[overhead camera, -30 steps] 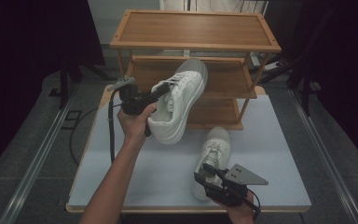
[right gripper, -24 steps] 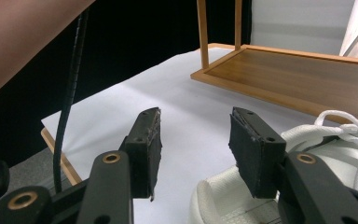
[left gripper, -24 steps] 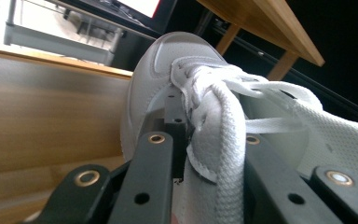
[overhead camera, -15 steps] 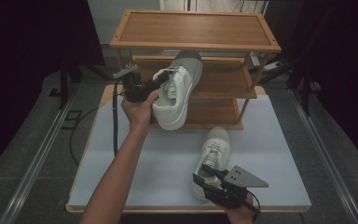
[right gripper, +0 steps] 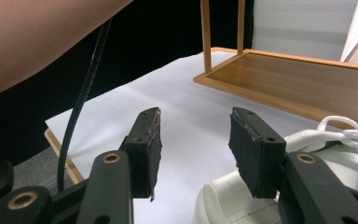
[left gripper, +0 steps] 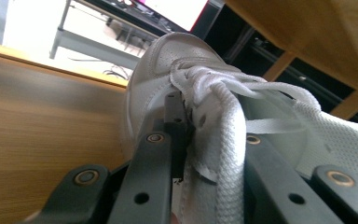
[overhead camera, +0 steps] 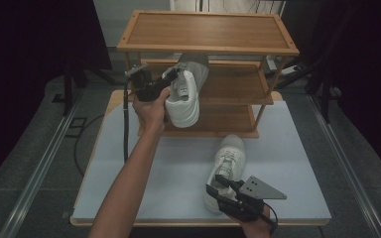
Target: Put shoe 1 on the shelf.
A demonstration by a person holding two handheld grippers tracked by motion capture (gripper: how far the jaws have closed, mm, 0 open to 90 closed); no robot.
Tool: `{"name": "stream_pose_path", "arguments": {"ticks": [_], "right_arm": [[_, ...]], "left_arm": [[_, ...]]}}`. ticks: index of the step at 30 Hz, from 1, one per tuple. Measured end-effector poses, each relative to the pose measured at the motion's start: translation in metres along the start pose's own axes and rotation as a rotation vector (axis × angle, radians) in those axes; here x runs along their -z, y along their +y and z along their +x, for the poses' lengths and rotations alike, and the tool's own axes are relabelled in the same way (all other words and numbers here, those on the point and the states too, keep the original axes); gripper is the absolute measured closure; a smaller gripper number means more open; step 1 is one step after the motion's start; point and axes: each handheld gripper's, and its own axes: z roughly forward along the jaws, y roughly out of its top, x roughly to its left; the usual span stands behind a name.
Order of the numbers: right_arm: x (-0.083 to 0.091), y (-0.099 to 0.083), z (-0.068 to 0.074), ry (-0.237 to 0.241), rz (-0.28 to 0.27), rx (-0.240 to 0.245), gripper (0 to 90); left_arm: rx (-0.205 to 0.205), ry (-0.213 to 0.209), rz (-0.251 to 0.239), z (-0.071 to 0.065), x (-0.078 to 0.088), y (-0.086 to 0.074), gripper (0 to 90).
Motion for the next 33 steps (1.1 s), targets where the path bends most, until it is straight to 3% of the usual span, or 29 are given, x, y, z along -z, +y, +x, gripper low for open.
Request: {"name": "stream_pose_path", "arguments": {"ticks": [2, 6, 12, 15, 19, 22, 29, 33], "right_arm": [[0.000, 0.000, 0.000, 0.000, 0.000, -0.001, 53.1], [-0.001, -0.001, 0.000, -0.002, 0.002, 0.000, 53.1], [-0.002, -0.002, -0.001, 0.000, 0.007, -0.001, 53.1], [-0.003, -0.002, 0.000, 0.000, 0.012, 0.001, 53.0], [-0.003, -0.003, 0.000, -0.001, 0.012, 0.002, 53.0], [-0.002, -0.003, 0.000, 0.000, 0.012, 0.002, 53.0], [-0.005, -0.004, 0.002, 0.001, 0.019, 0.007, 52.8], [-0.006, -0.005, 0.003, 0.004, 0.022, 0.009, 52.7]], "left_arm": [[-0.011, 0.026, -0.003, 0.002, -0.002, -0.002, 81.3], [0.006, 0.058, -0.009, 0.007, -0.005, -0.004, 80.9], [0.025, 0.075, -0.021, 0.009, -0.008, -0.003, 78.2], [0.044, 0.057, -0.018, 0.007, -0.011, -0.003, 72.6], [0.028, -0.021, -0.035, 0.001, -0.014, -0.002, 58.1], [0.011, -0.039, -0.050, -0.004, -0.010, 0.003, 53.0], [-0.019, -0.049, -0.040, -0.006, 0.003, 0.002, 51.8], [-0.059, -0.065, -0.067, -0.007, 0.024, 0.001, 62.0]]}}
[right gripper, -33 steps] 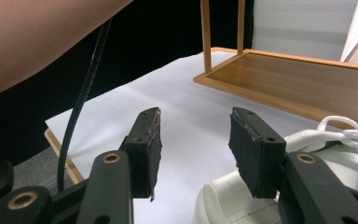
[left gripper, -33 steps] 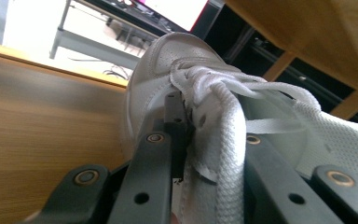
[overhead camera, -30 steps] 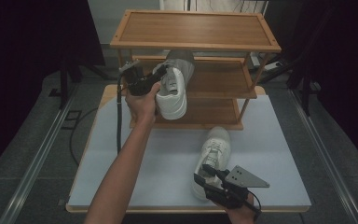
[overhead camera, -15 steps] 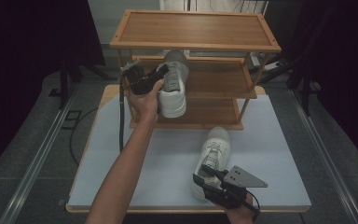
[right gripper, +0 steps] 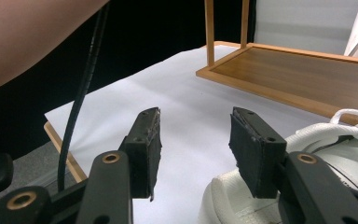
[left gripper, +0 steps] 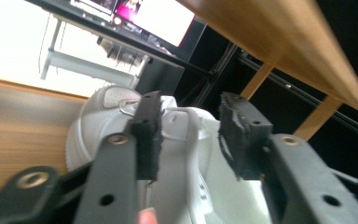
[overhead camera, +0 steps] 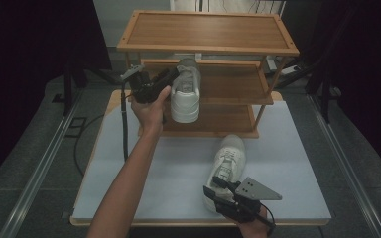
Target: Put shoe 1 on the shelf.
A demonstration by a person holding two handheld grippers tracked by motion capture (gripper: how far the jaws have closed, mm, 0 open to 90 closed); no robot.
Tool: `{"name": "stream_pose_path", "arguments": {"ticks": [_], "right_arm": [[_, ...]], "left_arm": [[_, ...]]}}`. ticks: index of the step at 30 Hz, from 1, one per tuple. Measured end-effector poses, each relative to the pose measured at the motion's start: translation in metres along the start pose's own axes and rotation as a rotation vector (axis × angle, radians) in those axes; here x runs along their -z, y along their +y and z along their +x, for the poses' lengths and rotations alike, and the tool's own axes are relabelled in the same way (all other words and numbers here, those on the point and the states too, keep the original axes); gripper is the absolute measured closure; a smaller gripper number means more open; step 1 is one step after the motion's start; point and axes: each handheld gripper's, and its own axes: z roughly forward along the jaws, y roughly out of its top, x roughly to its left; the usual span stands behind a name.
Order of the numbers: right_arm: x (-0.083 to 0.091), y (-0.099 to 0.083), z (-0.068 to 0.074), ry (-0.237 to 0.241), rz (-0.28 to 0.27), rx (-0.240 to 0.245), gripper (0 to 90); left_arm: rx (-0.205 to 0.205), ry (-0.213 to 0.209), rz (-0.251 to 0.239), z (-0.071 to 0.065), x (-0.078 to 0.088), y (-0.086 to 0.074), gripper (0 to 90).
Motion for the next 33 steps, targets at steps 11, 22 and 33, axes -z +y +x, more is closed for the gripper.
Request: {"name": "stream_pose_path", "arguments": {"ticks": [11, 22, 33], "right_arm": [[0.000, 0.001, 0.001, -0.007, -0.004, 0.006, 52.6], [-0.001, 0.001, 0.003, -0.007, -0.003, 0.011, 52.3], [-0.002, 0.000, 0.003, -0.005, 0.004, 0.012, 52.1]], "left_arm": [[-0.109, -0.138, 0.051, -0.015, 0.053, -0.019, 89.5], [-0.132, -0.199, 0.135, -0.028, 0.048, -0.058, 90.0], [-0.167, -0.200, 0.163, -0.043, 0.039, -0.062, 89.8]]}}
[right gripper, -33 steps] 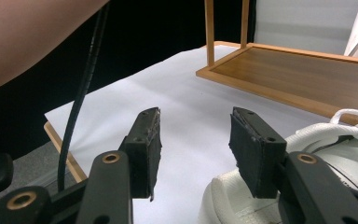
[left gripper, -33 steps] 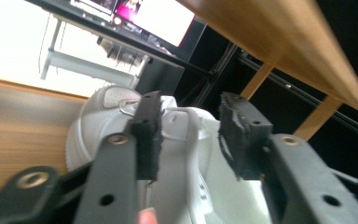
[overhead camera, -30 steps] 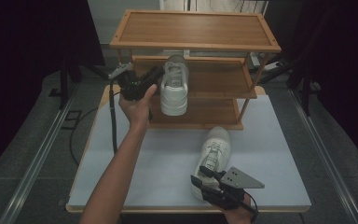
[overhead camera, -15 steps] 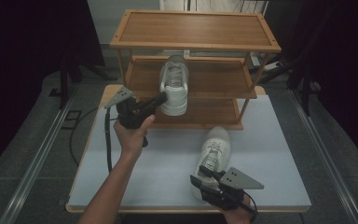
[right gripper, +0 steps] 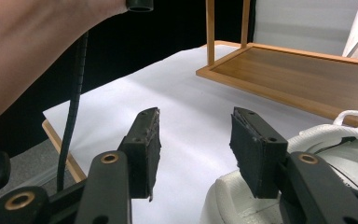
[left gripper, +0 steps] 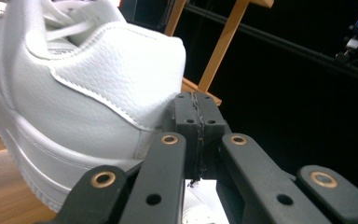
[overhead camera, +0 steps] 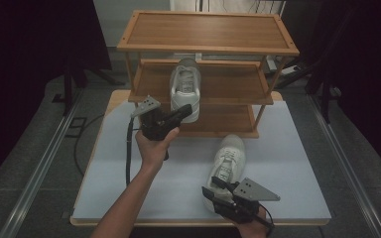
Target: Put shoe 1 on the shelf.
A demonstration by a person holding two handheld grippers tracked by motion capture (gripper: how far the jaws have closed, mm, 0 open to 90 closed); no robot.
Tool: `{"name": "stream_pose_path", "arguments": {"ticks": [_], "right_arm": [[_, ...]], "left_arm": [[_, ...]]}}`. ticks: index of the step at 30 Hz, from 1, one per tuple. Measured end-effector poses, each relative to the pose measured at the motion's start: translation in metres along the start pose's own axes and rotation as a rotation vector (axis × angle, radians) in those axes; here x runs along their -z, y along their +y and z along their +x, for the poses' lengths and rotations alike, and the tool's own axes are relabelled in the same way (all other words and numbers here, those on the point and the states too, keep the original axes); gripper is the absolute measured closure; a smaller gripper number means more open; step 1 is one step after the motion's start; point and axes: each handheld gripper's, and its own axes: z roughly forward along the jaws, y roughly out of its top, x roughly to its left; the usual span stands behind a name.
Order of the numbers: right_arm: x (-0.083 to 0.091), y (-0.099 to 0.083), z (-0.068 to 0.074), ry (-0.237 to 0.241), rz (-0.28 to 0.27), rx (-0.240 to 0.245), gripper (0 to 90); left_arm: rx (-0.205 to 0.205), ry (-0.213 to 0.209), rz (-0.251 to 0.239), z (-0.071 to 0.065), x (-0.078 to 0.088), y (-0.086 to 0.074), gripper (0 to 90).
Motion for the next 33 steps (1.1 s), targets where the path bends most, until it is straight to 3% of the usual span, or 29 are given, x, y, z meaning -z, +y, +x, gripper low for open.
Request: {"name": "stream_pose_path", "arguments": {"ticks": [4, 7, 11, 20, 33], "right_arm": [[0.000, 0.000, 0.000, 0.001, 0.000, 0.000, 52.1], [0.000, 0.000, 0.000, 0.001, 0.001, 0.001, 52.1], [-0.001, -0.001, 0.001, 0.002, 0.003, 0.002, 52.1], [0.001, 0.000, 0.000, 0.003, -0.003, 0.000, 52.0], [0.001, 0.001, 0.001, 0.006, -0.004, 0.003, 52.1]], "left_arm": [[0.014, -0.005, -0.007, 0.004, -0.002, -0.001, 90.0], [-0.019, 0.010, -0.007, 0.002, -0.003, 0.001, 90.0], [-0.022, 0.022, -0.004, 0.004, -0.009, 0.005, 90.0], [-0.004, 0.047, -0.008, 0.018, -0.021, 0.009, 90.0], [0.013, 0.030, -0.013, 0.025, -0.033, 0.015, 90.0]]}}
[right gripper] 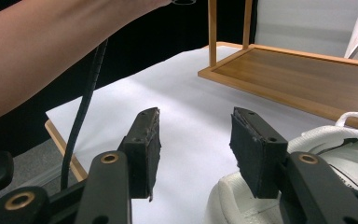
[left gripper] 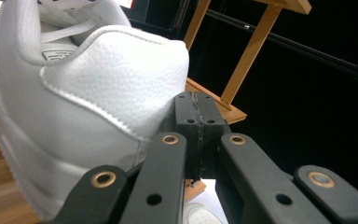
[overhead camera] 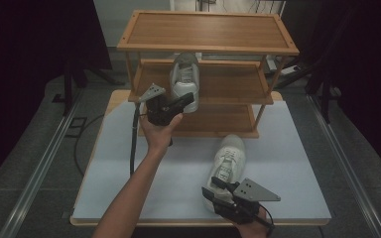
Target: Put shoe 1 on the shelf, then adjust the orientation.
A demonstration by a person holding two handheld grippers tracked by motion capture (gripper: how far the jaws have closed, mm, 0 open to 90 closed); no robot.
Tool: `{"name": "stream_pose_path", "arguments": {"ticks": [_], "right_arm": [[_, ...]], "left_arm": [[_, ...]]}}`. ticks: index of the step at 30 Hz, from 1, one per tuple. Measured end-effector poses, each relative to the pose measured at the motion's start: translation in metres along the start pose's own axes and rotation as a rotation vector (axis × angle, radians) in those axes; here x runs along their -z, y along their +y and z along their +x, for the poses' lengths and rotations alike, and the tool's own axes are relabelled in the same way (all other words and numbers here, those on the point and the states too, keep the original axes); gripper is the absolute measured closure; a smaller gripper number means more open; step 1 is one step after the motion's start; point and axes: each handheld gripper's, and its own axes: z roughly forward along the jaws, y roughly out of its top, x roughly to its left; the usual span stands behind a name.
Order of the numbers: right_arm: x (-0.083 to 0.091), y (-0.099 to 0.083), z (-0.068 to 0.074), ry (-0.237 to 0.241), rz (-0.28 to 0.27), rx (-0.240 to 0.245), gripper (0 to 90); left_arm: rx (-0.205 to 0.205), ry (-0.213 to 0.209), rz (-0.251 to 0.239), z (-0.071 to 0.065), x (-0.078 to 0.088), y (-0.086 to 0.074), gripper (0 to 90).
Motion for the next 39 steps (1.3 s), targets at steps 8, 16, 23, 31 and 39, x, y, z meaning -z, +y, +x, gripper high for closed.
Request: {"name": "stream_pose_path", "arguments": {"ticks": [8, 16, 23, 31, 39], "right_arm": [[0.002, 0.001, 0.000, 0.003, -0.003, 0.001, 52.0], [0.001, 0.000, -0.001, 0.000, 0.000, -0.003, 52.0], [-0.002, 0.000, -0.002, -0.003, 0.006, -0.009, 52.2], [-0.013, -0.002, 0.004, 0.025, 0.037, 0.011, 64.7], [-0.021, -0.003, 0.005, 0.000, 0.081, 0.035, 84.9]], "left_arm": [[0.012, -0.010, -0.002, 0.000, -0.002, 0.001, 90.0], [0.030, -0.043, -0.003, 0.000, 0.007, 0.002, 77.3], [0.000, 0.006, 0.000, 0.003, 0.040, -0.008, 55.8], [-0.001, 0.016, 0.049, 0.013, 0.081, -0.041, 41.8], [0.066, 0.028, 0.127, 0.027, 0.101, -0.084, 39.2]]}}
